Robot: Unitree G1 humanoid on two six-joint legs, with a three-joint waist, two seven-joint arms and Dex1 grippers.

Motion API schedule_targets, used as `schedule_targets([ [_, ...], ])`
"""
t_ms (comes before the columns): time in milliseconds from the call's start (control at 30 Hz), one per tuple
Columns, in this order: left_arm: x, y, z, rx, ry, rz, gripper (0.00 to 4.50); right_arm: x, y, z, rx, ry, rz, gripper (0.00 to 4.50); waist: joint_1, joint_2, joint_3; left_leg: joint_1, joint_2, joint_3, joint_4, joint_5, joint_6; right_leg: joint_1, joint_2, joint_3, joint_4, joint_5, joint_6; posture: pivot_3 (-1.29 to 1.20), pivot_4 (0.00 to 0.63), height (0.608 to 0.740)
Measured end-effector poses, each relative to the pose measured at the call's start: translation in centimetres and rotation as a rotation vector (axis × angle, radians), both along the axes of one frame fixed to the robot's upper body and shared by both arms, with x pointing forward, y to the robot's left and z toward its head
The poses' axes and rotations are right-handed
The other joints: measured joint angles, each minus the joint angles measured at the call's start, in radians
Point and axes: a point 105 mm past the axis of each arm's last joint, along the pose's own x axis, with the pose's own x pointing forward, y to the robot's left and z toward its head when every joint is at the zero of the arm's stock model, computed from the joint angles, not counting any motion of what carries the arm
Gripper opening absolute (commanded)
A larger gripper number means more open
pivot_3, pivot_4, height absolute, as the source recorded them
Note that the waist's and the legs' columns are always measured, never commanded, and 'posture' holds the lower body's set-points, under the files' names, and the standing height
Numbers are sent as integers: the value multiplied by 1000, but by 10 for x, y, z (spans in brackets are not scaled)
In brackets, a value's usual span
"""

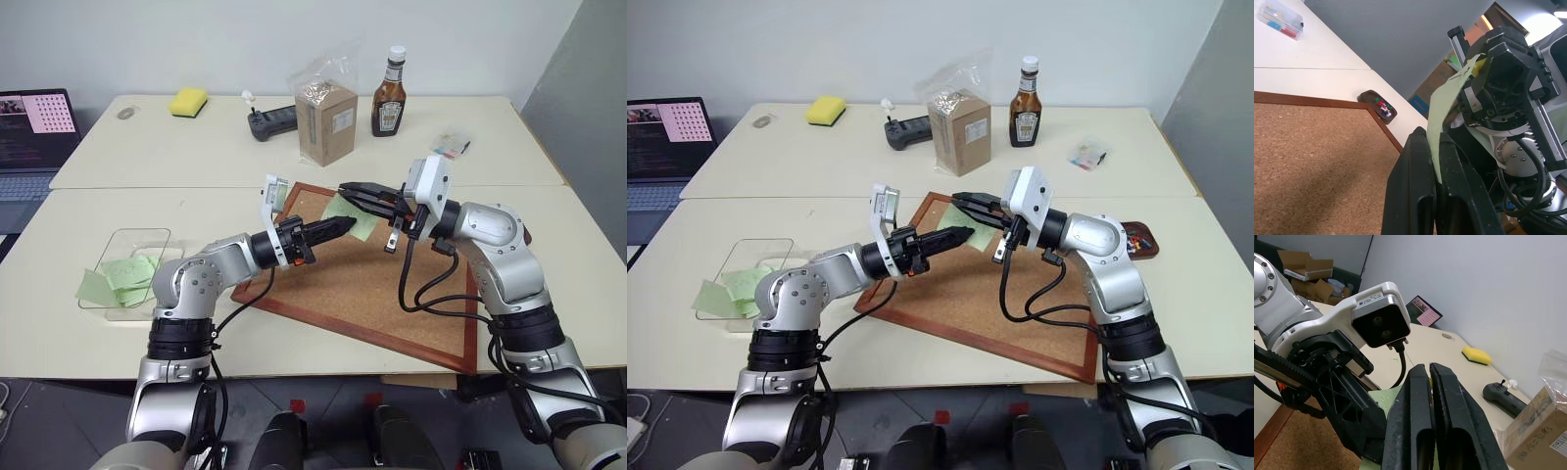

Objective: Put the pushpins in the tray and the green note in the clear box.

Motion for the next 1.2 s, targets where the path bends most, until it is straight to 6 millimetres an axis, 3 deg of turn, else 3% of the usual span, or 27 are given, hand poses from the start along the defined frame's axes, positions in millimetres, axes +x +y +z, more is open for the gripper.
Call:
schedule_targets([
  [333,2,3,-10,-119,202,22,4,-5,2,6,9,-24,-1,0,0,0,0,0,0,-1,0,0,0,0,0,0,0,0,0,0,150,740],
  [467,2,3,-9,-113,201,29,4,-7,1,8,19,-23,-12,0,1,0,0,0,0,-1,0,0,0,0,0,0,0,0,0,0,150,740],
  [533,0,0,-10,-4,116,44,4,-3,-8,4,43,13,-70,0,1,0,0,-1,0,-1,0,0,0,0,0,0,0,0,0,0,150,740],
  [667,-5,-9,-3,202,-167,38,4,30,-62,-5,121,151,-373,0,6,0,0,0,-1,2,0,0,0,0,-1,1,0,0,0,0,150,740],
  [733,-10,-19,-6,308,-322,2,4,53,-114,-15,195,262,-622,0,9,0,0,0,-2,6,0,0,0,0,-1,2,-1,0,0,0,150,740],
  [867,-14,-36,-19,419,-480,-60,4,74,-185,-43,266,445,-923,0,6,0,0,0,-1,10,-1,0,0,0,-1,3,-1,0,0,0,150,740],
  [1067,-10,-53,-27,470,-575,-98,4,93,-235,-64,322,598,-1112,0,-8,1,0,2,-1,15,-1,-2,5,0,1,6,0,0,0,0,150,740],
  [1200,-9,-57,-27,473,-595,-96,4,98,-247,-73,333,642,-1158,0,-12,1,0,2,-1,15,-1,-3,6,0,2,6,0,0,0,0,150,740],
])
